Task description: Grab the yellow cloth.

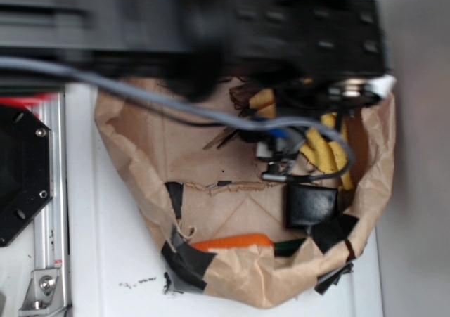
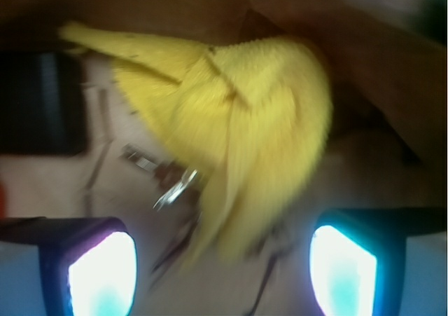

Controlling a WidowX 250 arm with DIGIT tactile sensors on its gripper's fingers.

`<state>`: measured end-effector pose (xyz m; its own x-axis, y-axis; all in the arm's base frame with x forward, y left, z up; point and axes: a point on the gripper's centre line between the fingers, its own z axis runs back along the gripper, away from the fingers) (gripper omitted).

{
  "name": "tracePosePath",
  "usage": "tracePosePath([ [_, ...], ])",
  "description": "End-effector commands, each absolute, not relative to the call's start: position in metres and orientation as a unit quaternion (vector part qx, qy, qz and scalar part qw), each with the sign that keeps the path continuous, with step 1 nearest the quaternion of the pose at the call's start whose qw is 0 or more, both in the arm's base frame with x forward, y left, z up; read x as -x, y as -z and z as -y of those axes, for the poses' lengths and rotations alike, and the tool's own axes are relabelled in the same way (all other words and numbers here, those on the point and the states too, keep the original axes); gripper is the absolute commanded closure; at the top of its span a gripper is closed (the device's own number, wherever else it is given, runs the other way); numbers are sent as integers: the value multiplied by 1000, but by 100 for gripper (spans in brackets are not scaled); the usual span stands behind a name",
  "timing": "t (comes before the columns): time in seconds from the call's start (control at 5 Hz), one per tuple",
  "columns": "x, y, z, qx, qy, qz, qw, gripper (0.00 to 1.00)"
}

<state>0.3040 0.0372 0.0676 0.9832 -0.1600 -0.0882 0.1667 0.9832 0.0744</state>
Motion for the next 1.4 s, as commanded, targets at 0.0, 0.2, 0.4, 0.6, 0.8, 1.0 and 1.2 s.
tracePosePath([
  [0.0,-324,-51,-46,-69,53,-44,995,0],
  [0.2,-324,-52,-48,-81,37,-27,996,100],
  [0.4,-321,-56,-48,-79,33,-19,996,100],
  [0.6,-316,-82,-49,-41,54,-1,998,100],
  [0.8,-297,-130,-38,-20,61,81,995,100],
  [1.0,-265,-179,-23,-42,78,103,991,100],
  [1.2,-243,-205,-8,-74,78,84,991,100],
])
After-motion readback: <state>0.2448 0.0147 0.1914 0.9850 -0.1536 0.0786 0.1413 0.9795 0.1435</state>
